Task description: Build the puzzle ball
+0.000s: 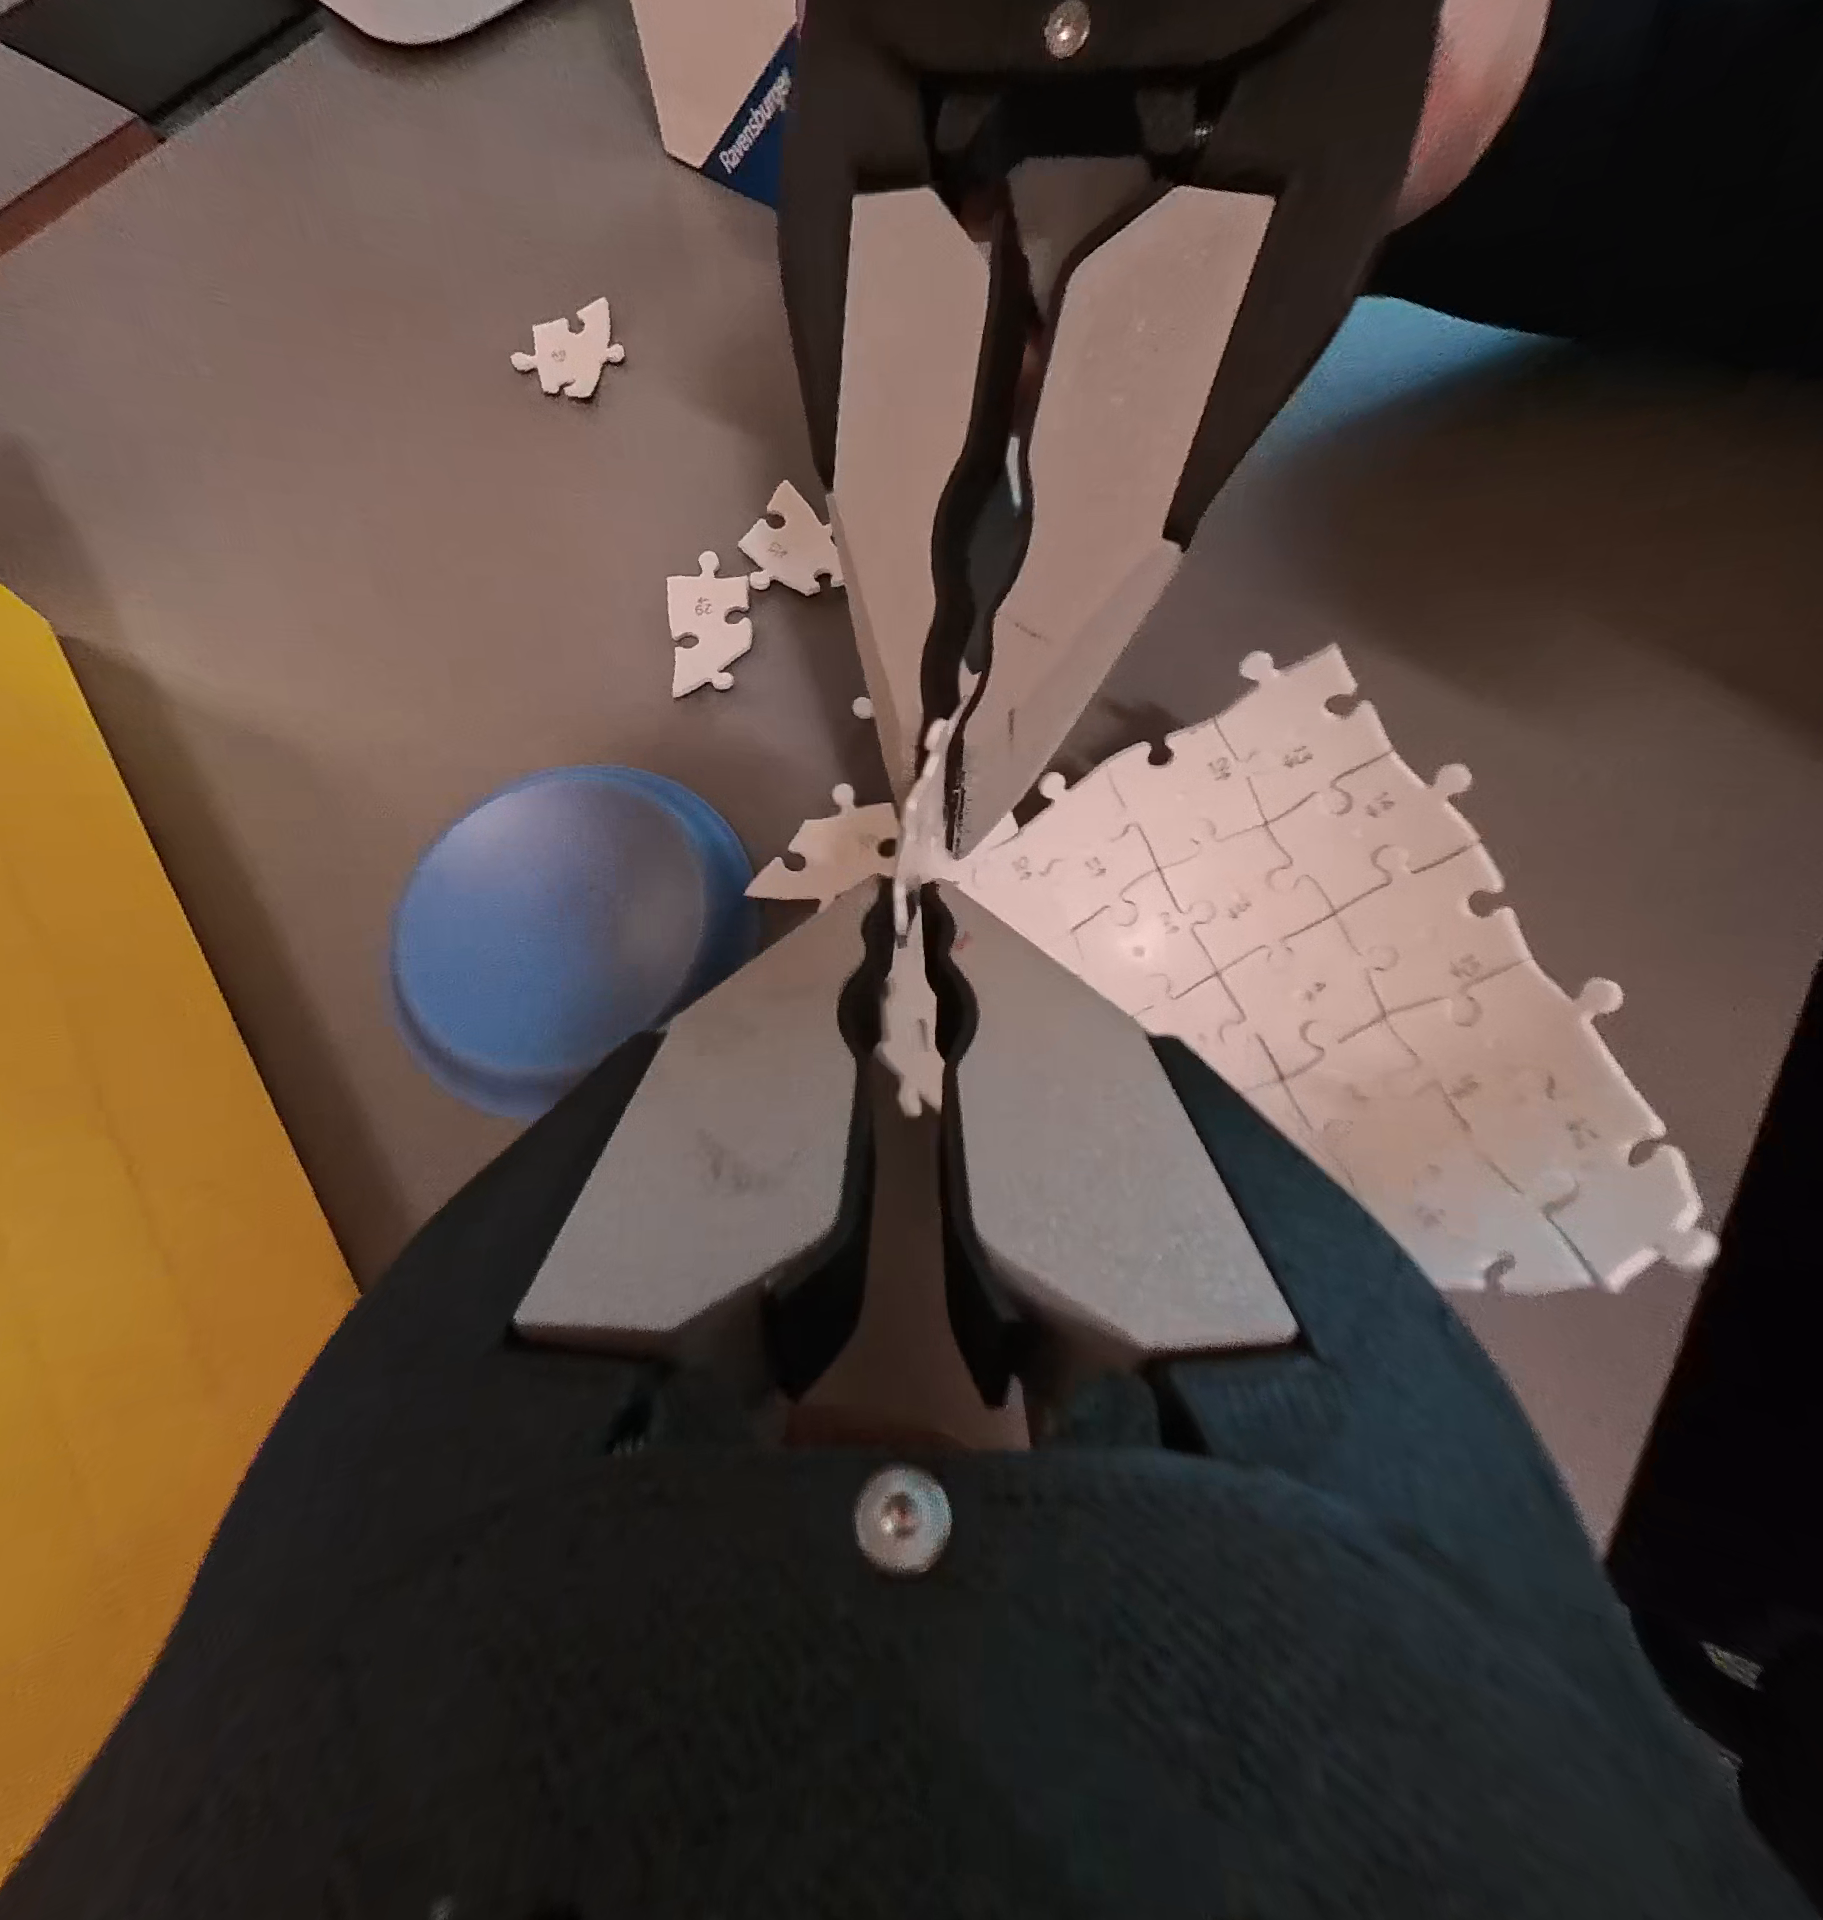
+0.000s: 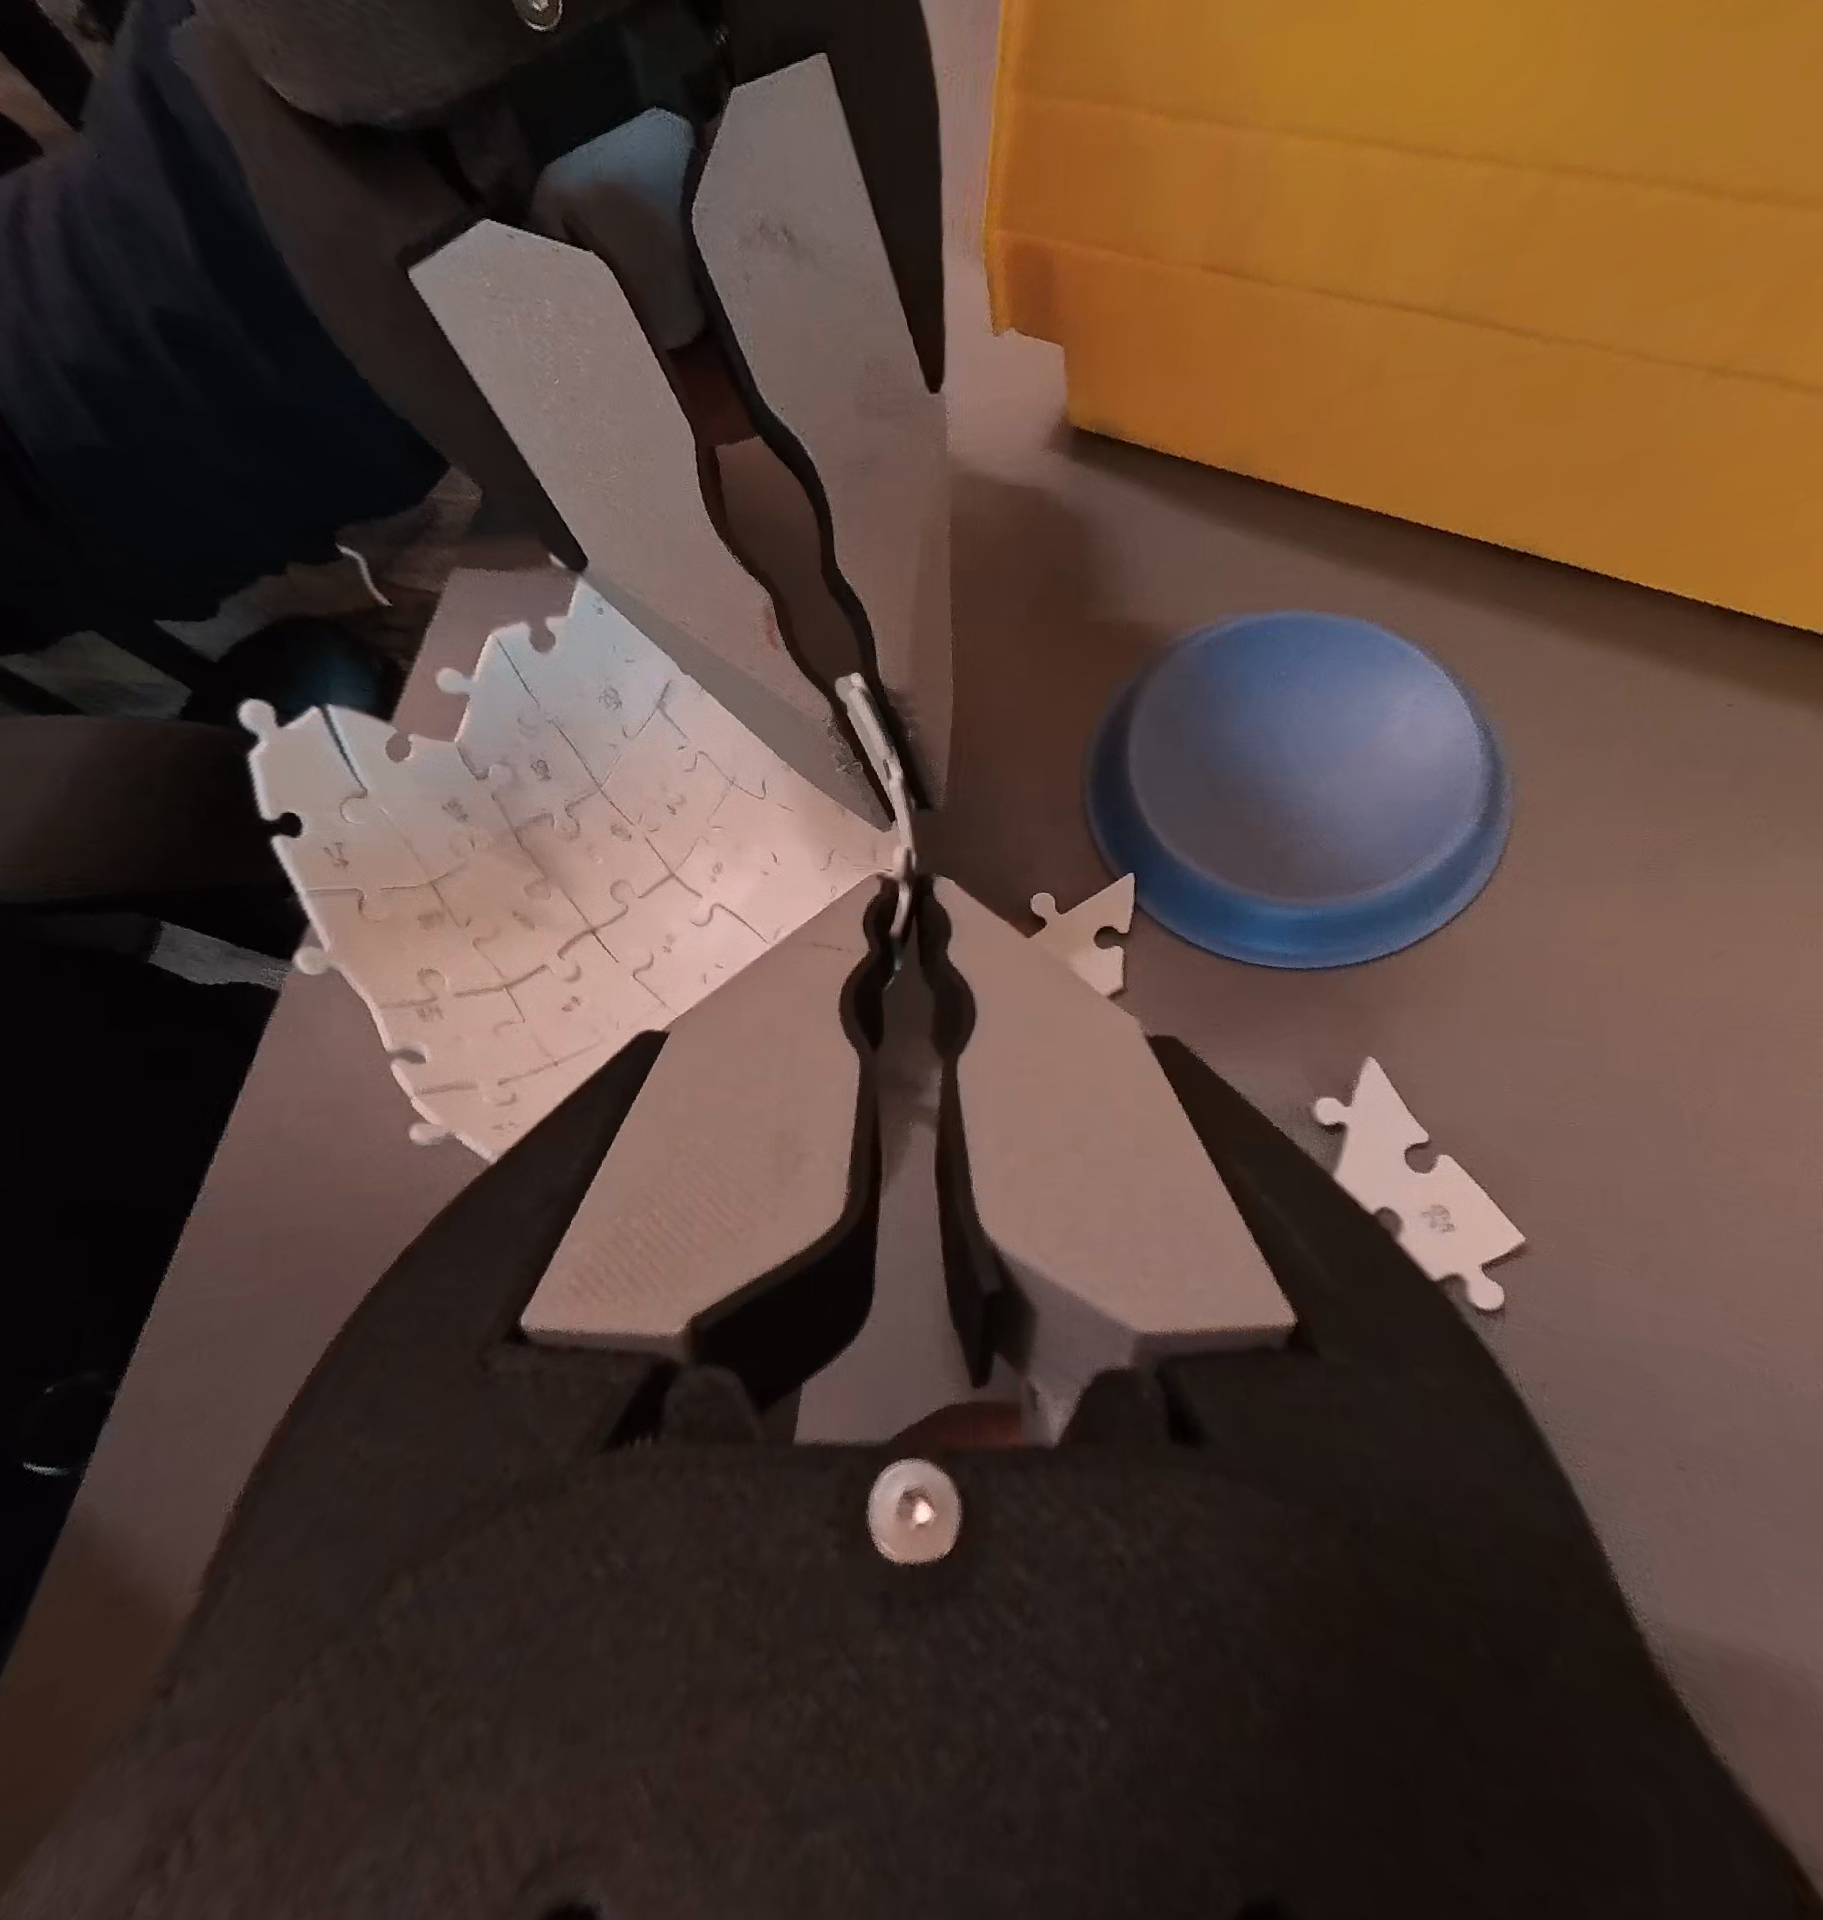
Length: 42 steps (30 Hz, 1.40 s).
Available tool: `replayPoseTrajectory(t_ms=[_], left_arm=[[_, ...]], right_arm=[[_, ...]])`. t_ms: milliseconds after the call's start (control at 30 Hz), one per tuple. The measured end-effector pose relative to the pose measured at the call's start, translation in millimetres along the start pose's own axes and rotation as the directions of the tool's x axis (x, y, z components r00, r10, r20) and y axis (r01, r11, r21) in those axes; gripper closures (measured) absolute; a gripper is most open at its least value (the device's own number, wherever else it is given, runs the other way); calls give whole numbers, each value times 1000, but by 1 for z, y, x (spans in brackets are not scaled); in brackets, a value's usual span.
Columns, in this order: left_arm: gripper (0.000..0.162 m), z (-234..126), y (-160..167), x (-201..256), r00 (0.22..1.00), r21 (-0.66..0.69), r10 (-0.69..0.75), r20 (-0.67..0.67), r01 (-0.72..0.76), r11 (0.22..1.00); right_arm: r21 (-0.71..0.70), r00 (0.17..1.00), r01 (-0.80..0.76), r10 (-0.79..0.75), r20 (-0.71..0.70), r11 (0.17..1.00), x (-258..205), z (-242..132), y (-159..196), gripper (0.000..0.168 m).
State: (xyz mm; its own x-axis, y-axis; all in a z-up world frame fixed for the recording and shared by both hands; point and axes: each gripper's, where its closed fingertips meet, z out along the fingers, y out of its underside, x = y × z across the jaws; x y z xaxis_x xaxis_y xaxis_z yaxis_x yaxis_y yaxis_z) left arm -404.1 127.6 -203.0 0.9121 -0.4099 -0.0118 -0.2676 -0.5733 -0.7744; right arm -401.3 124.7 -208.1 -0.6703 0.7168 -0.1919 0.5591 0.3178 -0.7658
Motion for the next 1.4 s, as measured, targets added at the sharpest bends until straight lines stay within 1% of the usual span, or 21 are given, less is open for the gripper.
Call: replayPoseTrajectory(t_ms=[67, 167, 233, 467, 667, 867, 967, 1067, 1233, 1300, 1400], left_arm=[[160, -3, -1, 6, 1000, 11, 4, -29, -4, 1000], [160, -4, 0, 5, 1000, 17, -16, -26, 16, 1000], [160, -4, 2, 9, 998, 10, -25, -53, 26, 1000], [159, -6, 3, 11, 998, 16, -42, -57, 43, 999], [159, -5, 6, 12, 996, -20, -71, -52, 70, 997], [159, -6, 8, 13, 992, -30, -111, -64, 109, 994], [152, -11, 8, 8, 991, -29, -128, -41, 127, 992], [151, -17, 5, 8, 987, -14, -153, -53, 152, 988], [149, -14, 13, 13, 985, -68, -161, -58, 157, 985], [150, -10, 12, 17, 987, -79, -150, -62, 145, 986], [157, -6, 10, 17, 990, -84, -130, -48, 125, 989]], right_arm=[[8, 999, -4, 4, 34, 1000, -4, 0, -1, 168], [3, 999, 39, -39, 5, 999, -5, 1, -2, 168], [-10, 998, 57, -57, 8, 998, -8, 3, -1, 168], [-19, 998, 70, -70, 4, 997, -10, 3, -1, 168], [-55, 993, 109, -111, -29, 992, -12, 6, 1, 168], [-46, 996, 91, -92, -12, 995, -13, 7, 1, 168], [-49, 996, 89, -90, -13, 995, -13, 5, 1, 168], [-50, 996, 85, -86, -13, 995, -14, 5, 2, 168], [-53, 996, 84, -84, -13, 995, -15, 4, 1, 168], [-51, 996, 85, -86, -12, 995, -16, 4, 0, 168], [-53, 997, 82, -83, -12, 995, -17, 3, 0, 168]])
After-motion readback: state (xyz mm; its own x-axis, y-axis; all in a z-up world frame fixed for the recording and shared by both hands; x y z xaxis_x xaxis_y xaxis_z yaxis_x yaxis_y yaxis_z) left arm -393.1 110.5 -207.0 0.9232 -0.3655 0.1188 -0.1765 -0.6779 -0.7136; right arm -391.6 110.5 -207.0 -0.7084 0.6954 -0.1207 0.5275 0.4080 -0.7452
